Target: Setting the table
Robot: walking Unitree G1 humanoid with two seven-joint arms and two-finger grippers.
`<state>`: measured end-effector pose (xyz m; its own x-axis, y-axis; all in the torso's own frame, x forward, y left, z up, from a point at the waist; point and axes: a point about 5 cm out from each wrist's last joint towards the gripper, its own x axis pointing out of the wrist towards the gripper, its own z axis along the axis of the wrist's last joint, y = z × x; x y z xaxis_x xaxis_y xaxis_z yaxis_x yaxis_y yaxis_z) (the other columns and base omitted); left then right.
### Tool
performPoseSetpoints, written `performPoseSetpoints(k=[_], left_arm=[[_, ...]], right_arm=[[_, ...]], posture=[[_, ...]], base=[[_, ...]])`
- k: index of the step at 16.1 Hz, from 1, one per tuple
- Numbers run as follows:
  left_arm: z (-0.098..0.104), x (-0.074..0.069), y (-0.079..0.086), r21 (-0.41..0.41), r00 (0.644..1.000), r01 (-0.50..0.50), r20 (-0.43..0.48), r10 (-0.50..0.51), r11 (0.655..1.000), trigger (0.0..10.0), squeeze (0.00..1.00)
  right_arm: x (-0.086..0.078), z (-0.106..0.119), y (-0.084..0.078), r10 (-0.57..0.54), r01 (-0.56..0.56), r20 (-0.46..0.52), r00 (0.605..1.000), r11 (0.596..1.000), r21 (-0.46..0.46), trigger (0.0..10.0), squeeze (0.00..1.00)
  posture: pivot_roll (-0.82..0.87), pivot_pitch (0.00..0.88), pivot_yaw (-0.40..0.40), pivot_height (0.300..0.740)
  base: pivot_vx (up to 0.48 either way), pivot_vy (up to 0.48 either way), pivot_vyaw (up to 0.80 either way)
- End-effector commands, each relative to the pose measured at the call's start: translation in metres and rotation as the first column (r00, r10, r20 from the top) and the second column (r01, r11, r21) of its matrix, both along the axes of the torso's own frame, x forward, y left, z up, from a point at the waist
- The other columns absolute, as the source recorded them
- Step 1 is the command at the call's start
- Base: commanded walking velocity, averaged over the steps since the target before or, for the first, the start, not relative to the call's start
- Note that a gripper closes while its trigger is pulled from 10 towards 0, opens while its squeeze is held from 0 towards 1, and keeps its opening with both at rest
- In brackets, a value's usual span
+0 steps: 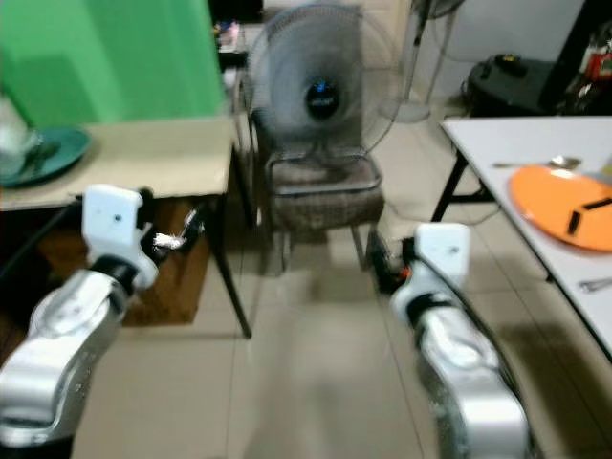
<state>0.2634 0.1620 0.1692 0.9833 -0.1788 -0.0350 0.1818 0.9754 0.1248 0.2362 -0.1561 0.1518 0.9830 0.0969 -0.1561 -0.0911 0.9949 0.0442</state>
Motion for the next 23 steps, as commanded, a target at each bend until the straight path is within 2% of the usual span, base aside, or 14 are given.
performPoseSetpoints(k=[1, 13, 17, 20, 23], left_arm=[[0.002, 0.000, -0.001, -0.007, 1.000, 0.010, 0.003, -0.010, 1.000, 10.0, 0.00], [0.003, -0.001, -0.002, -0.019, 1.000, 0.006, -0.008, -0.006, 1.000, 10.0, 0.00], [0.006, -0.001, -0.003, -0.035, 1.000, 0.007, 0.010, -0.007, 0.999, 10.0, 0.00], [0.010, 0.000, -0.003, -0.034, 0.999, 0.016, 0.045, -0.014, 0.999, 10.0, 0.00], [0.010, -0.001, -0.003, -0.037, 0.999, 0.018, 0.048, -0.016, 0.999, 10.0, 0.00]], right_arm=[[0.001, 0.007, -0.002, -0.001, 0.001, 0.022, 1.000, 1.000, -0.010, 10.0, 0.00], [0.001, 0.007, 0.000, 0.012, -0.012, -0.006, 1.000, 1.000, -0.015, 10.0, 0.00], [0.001, 0.007, 0.001, 0.014, -0.014, -0.009, 1.000, 1.000, -0.016, 10.0, 0.00], [0.001, 0.008, 0.005, 0.061, -0.061, -0.005, 0.998, 0.996, -0.070, 10.0, 0.00], [0.001, 0.007, 0.008, 0.087, -0.088, -0.008, 0.996, 0.993, -0.074, 10.0, 0.00]], posture=[[0.05, 0.000, 0.050, 0.740], [0.05, 0.000, 0.043, 0.740], [0.05, 0.000, 0.047, 0.740], [0.05, 0.000, 0.046, 0.740], [0.06, 0.000, 0.044, 0.740]], base=[[0.000, 0.371, 0.00], [0.000, 0.370, 0.00], [0.000, 0.000, 0.00], [0.000, 0.000, 0.00], [0.281, 0.000, 0.38]])
